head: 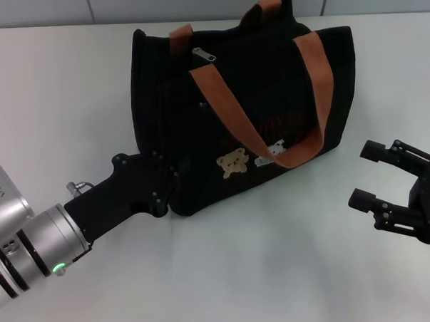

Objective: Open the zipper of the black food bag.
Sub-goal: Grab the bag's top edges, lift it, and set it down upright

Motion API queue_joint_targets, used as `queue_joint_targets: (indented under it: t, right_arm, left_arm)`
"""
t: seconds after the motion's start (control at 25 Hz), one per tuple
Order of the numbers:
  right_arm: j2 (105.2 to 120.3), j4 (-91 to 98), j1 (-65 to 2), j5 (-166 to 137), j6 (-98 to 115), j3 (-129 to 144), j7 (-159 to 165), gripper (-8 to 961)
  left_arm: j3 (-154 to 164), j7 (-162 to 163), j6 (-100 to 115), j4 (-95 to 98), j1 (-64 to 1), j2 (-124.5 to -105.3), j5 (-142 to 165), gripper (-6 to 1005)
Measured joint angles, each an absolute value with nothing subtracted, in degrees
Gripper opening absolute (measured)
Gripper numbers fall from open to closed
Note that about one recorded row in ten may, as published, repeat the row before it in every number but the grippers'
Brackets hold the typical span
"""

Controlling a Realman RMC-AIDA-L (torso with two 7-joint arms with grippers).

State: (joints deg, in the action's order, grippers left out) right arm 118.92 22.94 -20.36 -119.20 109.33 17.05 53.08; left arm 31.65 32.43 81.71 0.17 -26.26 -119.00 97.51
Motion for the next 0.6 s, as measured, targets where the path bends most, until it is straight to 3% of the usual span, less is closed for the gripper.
queue_joint_targets:
  t: [0.32, 0.6]
  right_arm:
    - [119.00, 22.9, -20.3, -119.2, 109.2, 17.0, 53.1, 834]
    - [119.00, 22.8, -20.4, -119.1, 107.4, 15.1, 53.5, 834]
  left_arm:
    - [32.1, 32.6, 82.2, 1.4, -26.0, -118.81, 97.8, 78]
    - [33.7, 39.5, 89.2, 15.5, -22.4, -118.29, 98.4, 77]
